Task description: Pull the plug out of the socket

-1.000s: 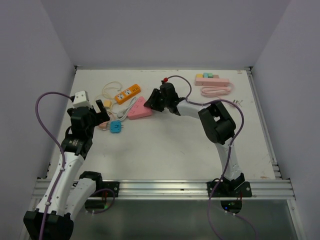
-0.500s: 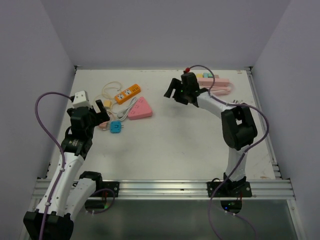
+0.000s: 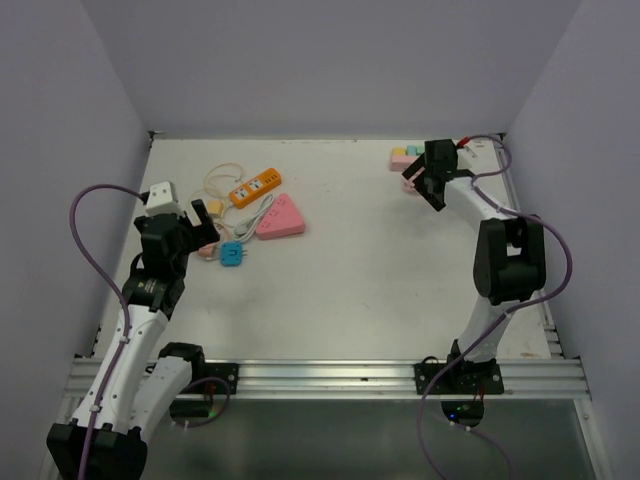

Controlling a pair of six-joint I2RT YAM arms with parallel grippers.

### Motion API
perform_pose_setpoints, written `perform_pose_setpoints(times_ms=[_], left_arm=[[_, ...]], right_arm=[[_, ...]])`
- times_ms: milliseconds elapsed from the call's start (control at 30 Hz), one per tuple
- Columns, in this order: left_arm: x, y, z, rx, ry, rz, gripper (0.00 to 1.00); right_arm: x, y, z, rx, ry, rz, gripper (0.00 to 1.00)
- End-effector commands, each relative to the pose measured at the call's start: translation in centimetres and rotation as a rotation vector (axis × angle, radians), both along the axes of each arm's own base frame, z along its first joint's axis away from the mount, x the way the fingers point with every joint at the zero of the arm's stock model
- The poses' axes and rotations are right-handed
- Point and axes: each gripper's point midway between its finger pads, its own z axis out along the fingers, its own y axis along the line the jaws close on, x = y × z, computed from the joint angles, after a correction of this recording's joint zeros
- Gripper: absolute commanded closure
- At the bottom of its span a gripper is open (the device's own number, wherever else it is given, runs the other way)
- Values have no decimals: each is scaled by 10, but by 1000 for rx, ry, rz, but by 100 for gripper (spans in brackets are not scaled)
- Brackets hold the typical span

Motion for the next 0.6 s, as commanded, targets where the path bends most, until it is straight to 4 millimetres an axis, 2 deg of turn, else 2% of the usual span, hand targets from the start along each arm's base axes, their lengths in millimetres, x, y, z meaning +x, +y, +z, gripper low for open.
perform_pose_setpoints(times_ms=[0, 333, 500, 567], left_arm=[[6, -2, 12, -7, -50, 0, 0], [8, -3, 7, -6, -32, -4, 0], [8, -2, 5, -3, -26, -2, 0], [9, -3, 5, -2, -24, -2, 1]], right_arm=[[11, -19, 3, -18, 0, -137, 9], [51, -25, -19, 15, -11, -209, 12], [61, -27, -39, 62, -9, -233, 13], [67, -27, -41, 86, -21, -249, 14]])
